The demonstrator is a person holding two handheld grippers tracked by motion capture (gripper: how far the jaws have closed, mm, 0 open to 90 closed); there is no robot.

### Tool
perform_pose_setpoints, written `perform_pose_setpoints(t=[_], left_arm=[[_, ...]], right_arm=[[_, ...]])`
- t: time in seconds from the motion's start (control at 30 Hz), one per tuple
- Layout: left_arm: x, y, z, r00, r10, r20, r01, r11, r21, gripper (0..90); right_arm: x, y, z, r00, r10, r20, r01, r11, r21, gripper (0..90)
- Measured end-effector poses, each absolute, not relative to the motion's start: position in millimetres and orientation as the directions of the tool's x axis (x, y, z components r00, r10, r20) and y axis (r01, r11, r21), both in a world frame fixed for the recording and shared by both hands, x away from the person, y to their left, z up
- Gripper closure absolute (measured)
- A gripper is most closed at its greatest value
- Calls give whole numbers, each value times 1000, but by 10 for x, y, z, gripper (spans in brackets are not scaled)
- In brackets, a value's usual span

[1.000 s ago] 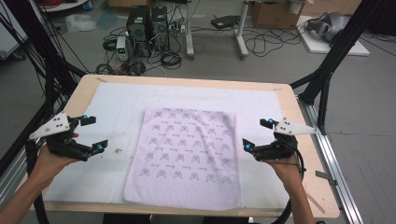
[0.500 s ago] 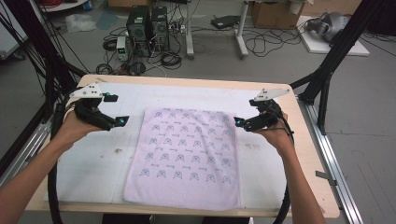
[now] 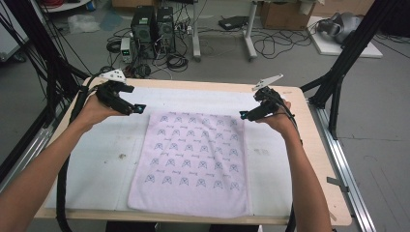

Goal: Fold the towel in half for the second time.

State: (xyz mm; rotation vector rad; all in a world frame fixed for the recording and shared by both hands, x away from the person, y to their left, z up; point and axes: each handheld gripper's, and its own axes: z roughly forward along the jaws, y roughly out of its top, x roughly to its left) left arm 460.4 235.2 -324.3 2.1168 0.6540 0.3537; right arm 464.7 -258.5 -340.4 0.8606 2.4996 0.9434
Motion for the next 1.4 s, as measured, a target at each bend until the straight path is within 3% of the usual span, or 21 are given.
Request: perform_pose_setpoints(t=[0.63,1.03,1.17,1.4], left_arm=[[5156,2065,-3544,822,569,-18,410,-569,713,18],[5226,1973,-3708,810,587,-13,447,-602,662,81],[5246,1978,-3753,796,605,-26,473,-595,650,84],[5264,1948,-3817,778,627,-38,504,-587,633,121]], right_arm=[[5104,-2480,-3758,-800,594,-81,475,710,520,206],[5168,-2432,-3991,-799,602,-15,540,727,425,401],[5184,-2443,-4021,-783,622,2,566,713,414,484],[5194,-2441,-4076,-773,632,53,599,698,392,751]])
